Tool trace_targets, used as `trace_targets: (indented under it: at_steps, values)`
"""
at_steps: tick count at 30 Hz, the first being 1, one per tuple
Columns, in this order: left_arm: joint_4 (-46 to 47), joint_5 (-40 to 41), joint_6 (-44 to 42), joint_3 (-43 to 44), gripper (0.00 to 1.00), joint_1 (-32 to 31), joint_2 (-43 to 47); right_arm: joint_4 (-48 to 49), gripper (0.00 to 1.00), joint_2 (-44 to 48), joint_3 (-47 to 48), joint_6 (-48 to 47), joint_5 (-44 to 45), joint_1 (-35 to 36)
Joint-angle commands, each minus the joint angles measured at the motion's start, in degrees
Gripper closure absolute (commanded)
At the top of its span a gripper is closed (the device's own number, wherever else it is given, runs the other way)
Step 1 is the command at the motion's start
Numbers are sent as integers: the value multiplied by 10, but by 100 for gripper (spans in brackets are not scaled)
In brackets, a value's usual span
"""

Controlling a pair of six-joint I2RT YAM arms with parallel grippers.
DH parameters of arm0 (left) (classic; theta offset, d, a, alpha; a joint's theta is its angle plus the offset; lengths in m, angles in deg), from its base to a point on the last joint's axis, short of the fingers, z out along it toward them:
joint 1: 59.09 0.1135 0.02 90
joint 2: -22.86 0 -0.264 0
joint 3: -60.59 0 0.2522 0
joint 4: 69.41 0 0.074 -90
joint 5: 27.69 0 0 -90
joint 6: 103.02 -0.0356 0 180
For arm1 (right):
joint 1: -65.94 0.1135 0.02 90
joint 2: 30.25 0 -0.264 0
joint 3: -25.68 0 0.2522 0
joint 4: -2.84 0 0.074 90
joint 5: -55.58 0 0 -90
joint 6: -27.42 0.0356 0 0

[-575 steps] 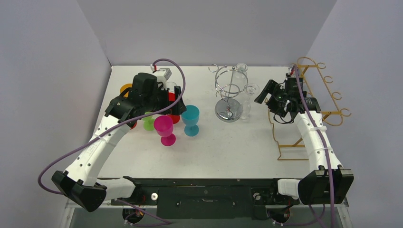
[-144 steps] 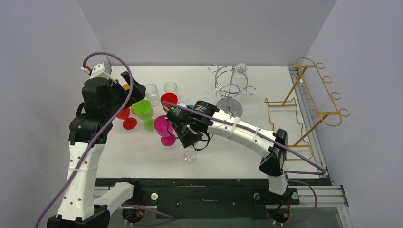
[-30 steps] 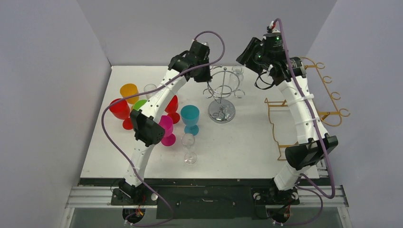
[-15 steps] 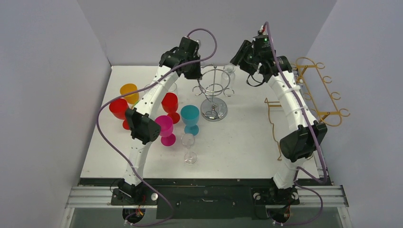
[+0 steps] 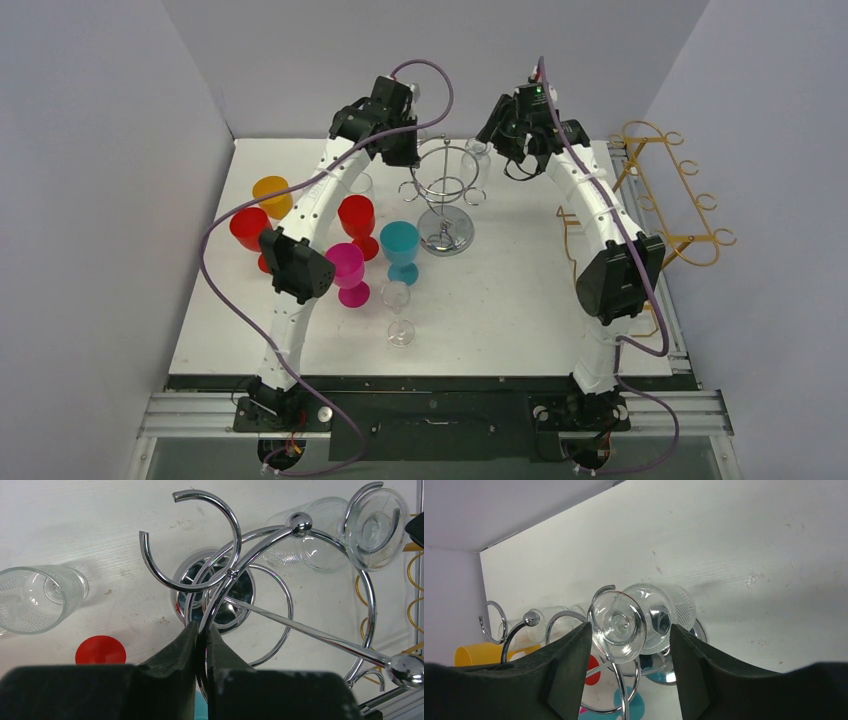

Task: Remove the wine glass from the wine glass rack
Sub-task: Move the wine rack to the center of the board, then pick up the wine glass from the wine rack.

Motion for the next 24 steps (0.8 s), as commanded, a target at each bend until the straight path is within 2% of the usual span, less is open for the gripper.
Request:
trace_targets:
  at_steps: [1, 10, 15, 24]
  values:
    - [3, 4, -31, 3, 100, 15, 57, 37, 46, -16, 9, 8, -1, 4]
    - [6, 0, -32, 5, 100, 18, 53, 61, 50, -28, -5, 21, -20, 5]
    - [6, 1, -33, 5, 100, 18, 51, 74, 58, -19, -19, 27, -27, 4]
    - [5, 3, -33, 4, 100, 19, 50, 104, 66, 9, -57, 43, -49, 3]
